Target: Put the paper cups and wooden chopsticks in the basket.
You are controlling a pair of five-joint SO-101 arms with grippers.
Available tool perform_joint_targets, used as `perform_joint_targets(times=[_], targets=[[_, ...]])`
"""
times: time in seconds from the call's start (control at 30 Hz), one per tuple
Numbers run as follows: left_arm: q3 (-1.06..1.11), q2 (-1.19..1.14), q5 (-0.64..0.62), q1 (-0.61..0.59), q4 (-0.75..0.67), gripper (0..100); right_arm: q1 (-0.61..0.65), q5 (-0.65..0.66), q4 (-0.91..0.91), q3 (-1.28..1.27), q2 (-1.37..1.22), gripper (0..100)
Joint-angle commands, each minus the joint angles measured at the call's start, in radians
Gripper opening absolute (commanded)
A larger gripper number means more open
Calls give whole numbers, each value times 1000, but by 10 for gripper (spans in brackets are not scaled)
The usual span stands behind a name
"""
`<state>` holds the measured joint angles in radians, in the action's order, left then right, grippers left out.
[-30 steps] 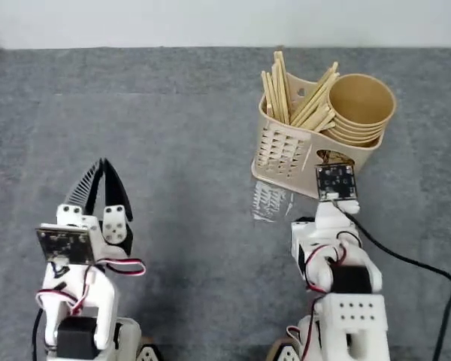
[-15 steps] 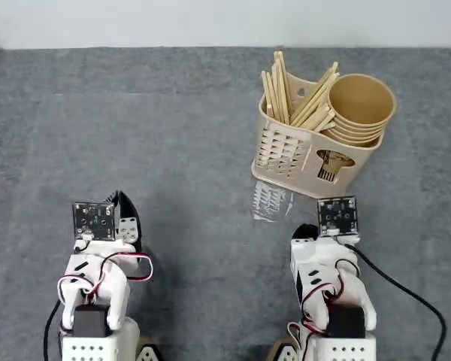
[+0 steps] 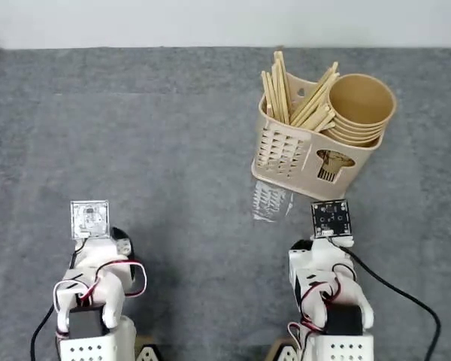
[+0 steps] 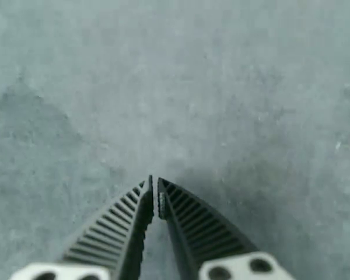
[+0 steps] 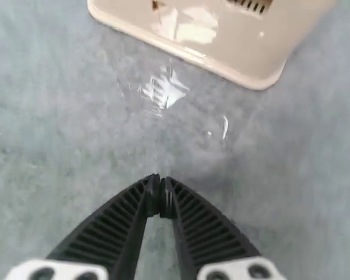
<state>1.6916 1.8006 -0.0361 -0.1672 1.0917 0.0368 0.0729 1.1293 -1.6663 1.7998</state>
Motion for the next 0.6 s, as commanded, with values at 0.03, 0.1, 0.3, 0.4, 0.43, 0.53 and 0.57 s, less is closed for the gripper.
perform_joint_targets(times=[0.03, 0.1, 0.3, 0.4, 0.43, 0.53, 0.57], targets=[[-8, 12, 5, -2, 15, 13, -7, 6, 21, -17, 15, 9], [-8, 9, 6, -2, 17, 13, -2, 6, 50, -17, 15, 9], [-8, 14, 6, -2, 169, 13, -2, 8, 177, -17, 15, 12], [-8, 15, 6, 0, 158, 13, -7, 9, 182, -17, 15, 12], [-8, 15, 6, 0, 158, 13, -4, 9, 182, -17, 15, 12], [-8, 15, 6, 0, 160, 13, -2, 9, 182, -17, 15, 12], [-8, 15, 6, 0, 160, 13, -2, 9, 182, -17, 15, 12]])
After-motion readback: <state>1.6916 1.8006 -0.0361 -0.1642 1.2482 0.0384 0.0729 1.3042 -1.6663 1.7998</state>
